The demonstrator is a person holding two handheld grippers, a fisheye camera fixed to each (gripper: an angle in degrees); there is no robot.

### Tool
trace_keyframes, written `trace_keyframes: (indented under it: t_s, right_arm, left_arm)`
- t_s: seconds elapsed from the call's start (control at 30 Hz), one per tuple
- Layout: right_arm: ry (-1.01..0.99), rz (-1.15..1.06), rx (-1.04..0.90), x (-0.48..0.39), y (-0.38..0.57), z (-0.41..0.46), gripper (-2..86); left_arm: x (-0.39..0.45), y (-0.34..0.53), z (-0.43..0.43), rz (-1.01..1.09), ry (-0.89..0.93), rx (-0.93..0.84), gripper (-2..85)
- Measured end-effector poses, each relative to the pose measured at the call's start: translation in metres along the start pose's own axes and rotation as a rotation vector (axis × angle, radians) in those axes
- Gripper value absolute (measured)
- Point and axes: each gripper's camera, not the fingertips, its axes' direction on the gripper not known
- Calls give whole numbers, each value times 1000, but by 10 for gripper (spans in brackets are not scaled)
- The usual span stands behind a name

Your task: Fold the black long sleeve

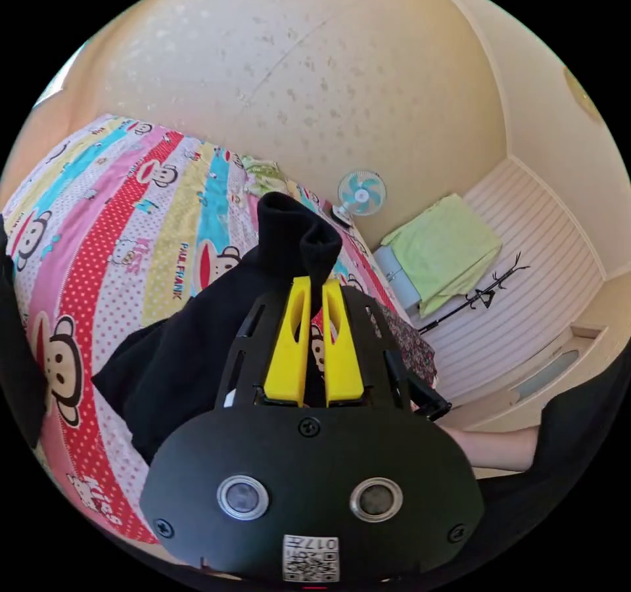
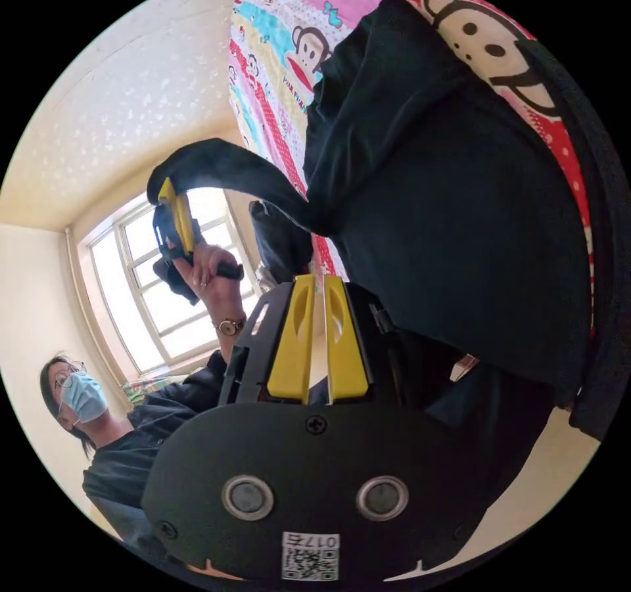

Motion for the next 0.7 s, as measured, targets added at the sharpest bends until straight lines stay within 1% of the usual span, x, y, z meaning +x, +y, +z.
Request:
trace_keyframes:
  t_s: [0.03, 0.07, 0.13, 0.23, 0.27, 0.3, 0.33, 0.37, 0.4, 0.43, 0.47, 0.5, 0.53, 0.57, 0.6, 0.67, 0.7]
  right_arm:
    - [-10, 22, 30, 12, 13, -16, 32]
    - [-20, 39, 54, 24, 25, -29, 33]
    - [-27, 66, 74, 42, 42, -45, 35]
    - [-3, 105, 84, 64, 64, -62, 41]
    - [30, 113, 83, 70, 70, -67, 46]
    - [54, 116, 79, 72, 73, -68, 50]
    - [123, 115, 69, 74, 76, -69, 57]
    - [230, 107, 59, 73, 79, -69, 66]
    - [297, 100, 56, 71, 80, -69, 70]
    - [441, 79, 50, 67, 82, -67, 77]
    - [584, 50, 43, 64, 82, -63, 84]
    - [645, 33, 41, 62, 82, -61, 87]
    - [745, -8, 27, 61, 81, -54, 94]
    - [815, -48, -2, 62, 80, -45, 101]
    - [842, -64, -21, 65, 79, -39, 104]
    - [889, -70, -123, 85, 72, -16, 111]
    - [887, -57, -156, 92, 71, -10, 109]
  left_arm:
    - [2, 7, 49, 4, -34, -65, 34]
    - [1, 12, 71, 5, -47, -106, 36]
    - [-15, 37, 146, -83, -86, -301, 48]
    - [-33, 75, 163, -149, -37, -391, 58]
    - [-37, 83, 159, -163, -59, -401, 61]
    - [-44, 100, 144, -174, -121, -407, 65]
    - [-51, 117, 121, -179, -193, -396, 70]
    - [-56, 125, 107, -184, -235, -387, 71]
    - [-68, 144, 77, -205, -339, -366, 72]
    - [-83, 164, 45, -248, -459, -349, 76]
    - [-93, 174, 29, -277, -517, -343, 78]
    - [-113, 195, 1, -344, -608, -342, 86]
    - [-138, 217, -25, -428, -660, -359, 93]
    - [-150, 228, -36, -473, -670, -371, 96]
    - [-174, 251, -54, -552, -660, -395, 101]
    - [-204, 280, -62, -620, -545, -455, 106]
    - [-221, 297, -58, -660, -448, -515, 108]
